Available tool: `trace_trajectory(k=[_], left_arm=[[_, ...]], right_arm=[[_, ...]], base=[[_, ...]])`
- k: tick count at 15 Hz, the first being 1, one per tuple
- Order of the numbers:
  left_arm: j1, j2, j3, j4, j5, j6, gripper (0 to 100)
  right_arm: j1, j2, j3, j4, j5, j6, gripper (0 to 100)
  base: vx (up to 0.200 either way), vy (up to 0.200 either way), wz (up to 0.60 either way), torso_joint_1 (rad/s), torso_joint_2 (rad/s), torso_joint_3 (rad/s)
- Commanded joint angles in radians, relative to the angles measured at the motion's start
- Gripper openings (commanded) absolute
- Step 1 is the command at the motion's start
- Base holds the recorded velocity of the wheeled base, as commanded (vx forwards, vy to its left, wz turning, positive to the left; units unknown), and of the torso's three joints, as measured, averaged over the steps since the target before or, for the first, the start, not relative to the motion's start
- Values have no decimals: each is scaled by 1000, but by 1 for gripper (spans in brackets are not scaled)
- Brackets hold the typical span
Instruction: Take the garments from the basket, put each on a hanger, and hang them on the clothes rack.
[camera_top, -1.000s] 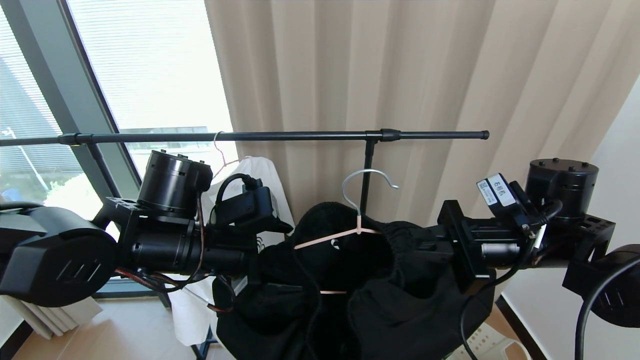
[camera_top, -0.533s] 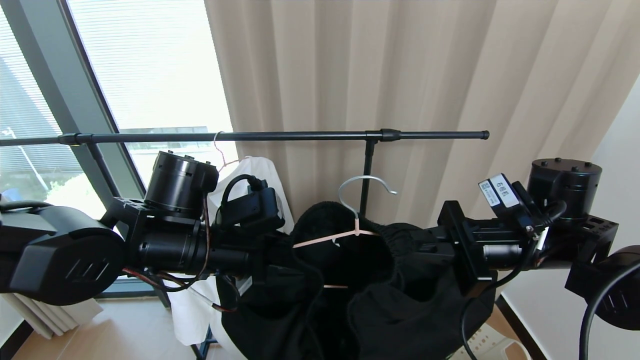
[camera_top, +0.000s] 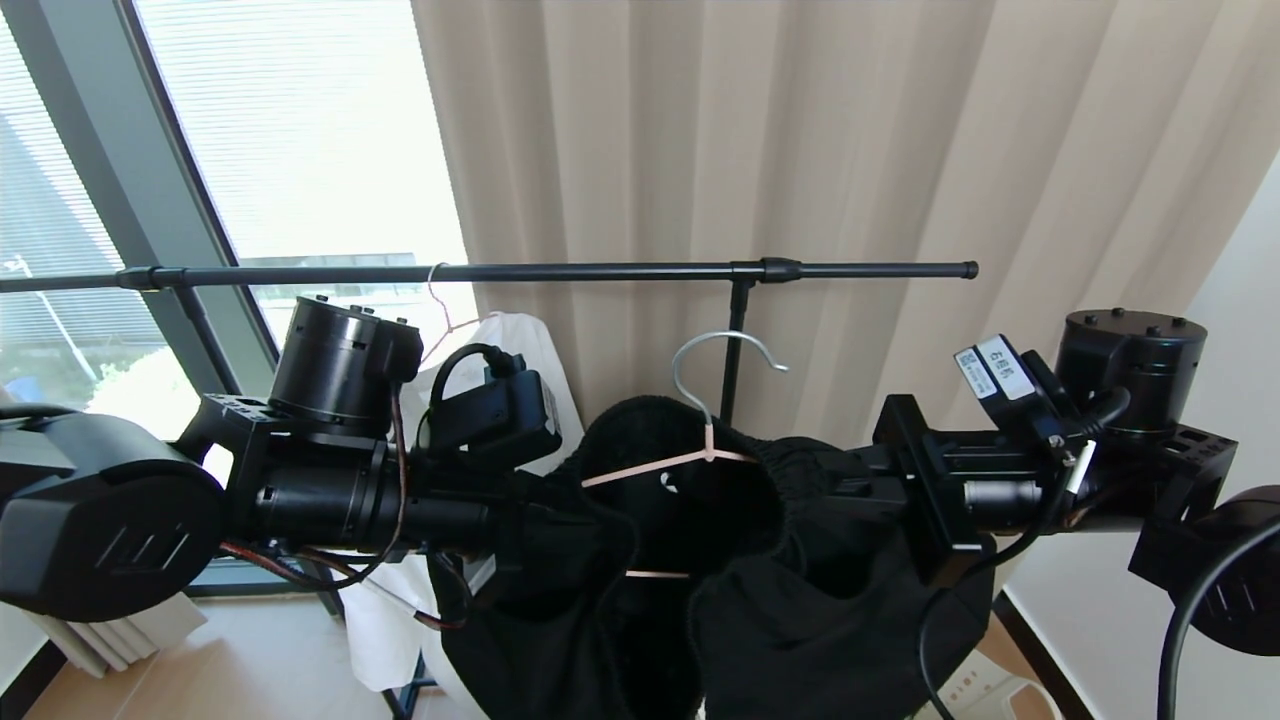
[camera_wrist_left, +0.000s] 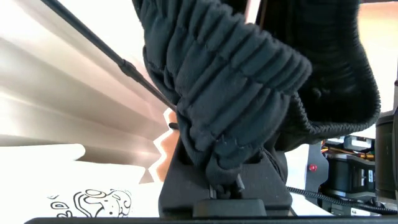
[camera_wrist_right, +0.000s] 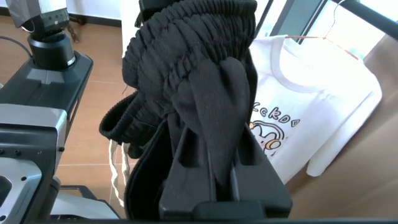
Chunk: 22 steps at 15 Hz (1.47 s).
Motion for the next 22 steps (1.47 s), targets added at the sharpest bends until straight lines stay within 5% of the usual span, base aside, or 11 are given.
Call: trace_trajectory(k=[1,22], left_arm=[[4,-10,2,-2,0,-4,0],[216,-245,100,-6,35,-44,0]], right_arm=[[0,12,-3,1,-2,-1,100],[-119,35,-19,-44,21,-30,100]], base=[[0,0,0,0,0,0],[0,0,0,0,0,0]])
